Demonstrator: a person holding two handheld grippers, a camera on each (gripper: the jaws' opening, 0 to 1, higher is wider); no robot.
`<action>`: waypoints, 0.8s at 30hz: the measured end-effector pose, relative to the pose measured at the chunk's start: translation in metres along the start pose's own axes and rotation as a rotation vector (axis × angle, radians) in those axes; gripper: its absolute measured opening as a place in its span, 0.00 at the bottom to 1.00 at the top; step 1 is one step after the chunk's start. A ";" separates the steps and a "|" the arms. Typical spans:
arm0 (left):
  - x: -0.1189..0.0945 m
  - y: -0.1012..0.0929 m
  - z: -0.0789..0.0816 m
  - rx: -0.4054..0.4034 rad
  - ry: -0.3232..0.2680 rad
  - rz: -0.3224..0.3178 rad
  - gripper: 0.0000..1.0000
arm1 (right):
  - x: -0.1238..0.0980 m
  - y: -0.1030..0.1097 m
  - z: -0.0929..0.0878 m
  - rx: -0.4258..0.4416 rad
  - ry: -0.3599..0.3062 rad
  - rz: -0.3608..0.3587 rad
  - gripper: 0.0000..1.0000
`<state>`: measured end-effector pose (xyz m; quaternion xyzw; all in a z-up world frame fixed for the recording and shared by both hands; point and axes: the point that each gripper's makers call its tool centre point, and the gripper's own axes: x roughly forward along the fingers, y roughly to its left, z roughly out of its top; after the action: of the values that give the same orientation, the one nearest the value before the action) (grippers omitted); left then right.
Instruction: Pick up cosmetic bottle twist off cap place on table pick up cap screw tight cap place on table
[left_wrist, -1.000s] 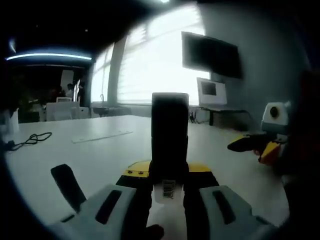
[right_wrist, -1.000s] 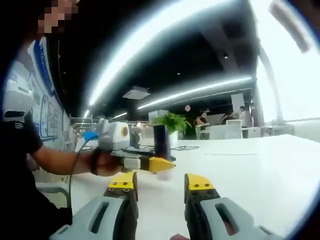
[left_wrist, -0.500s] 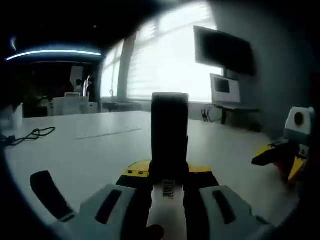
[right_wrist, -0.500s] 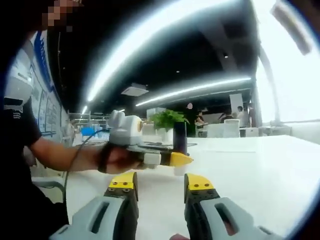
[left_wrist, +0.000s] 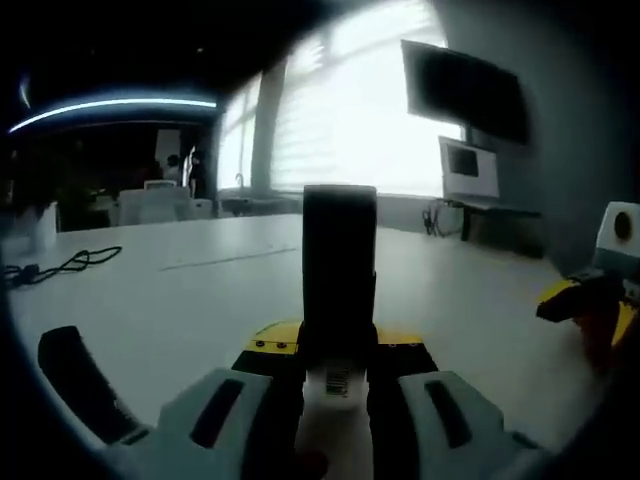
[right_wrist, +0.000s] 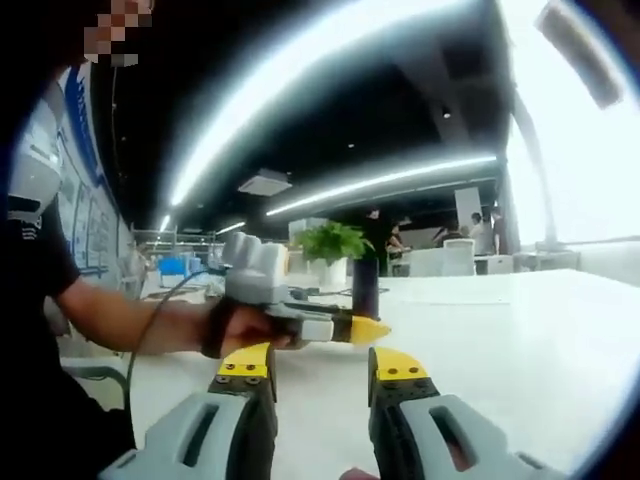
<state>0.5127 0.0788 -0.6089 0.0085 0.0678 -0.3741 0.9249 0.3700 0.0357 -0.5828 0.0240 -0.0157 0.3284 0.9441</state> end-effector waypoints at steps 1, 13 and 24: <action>-0.001 0.000 0.000 -0.007 -0.007 0.001 0.13 | 0.000 0.000 0.000 0.000 0.001 0.000 0.30; -0.006 0.002 0.003 -0.008 -0.008 0.014 0.14 | 0.000 0.001 0.000 0.010 0.001 0.007 0.30; -0.007 -0.002 0.006 0.011 -0.019 -0.001 0.21 | 0.000 0.000 0.000 0.014 0.000 0.008 0.31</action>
<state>0.5068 0.0819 -0.6016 0.0098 0.0568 -0.3752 0.9251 0.3699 0.0360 -0.5826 0.0304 -0.0133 0.3323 0.9426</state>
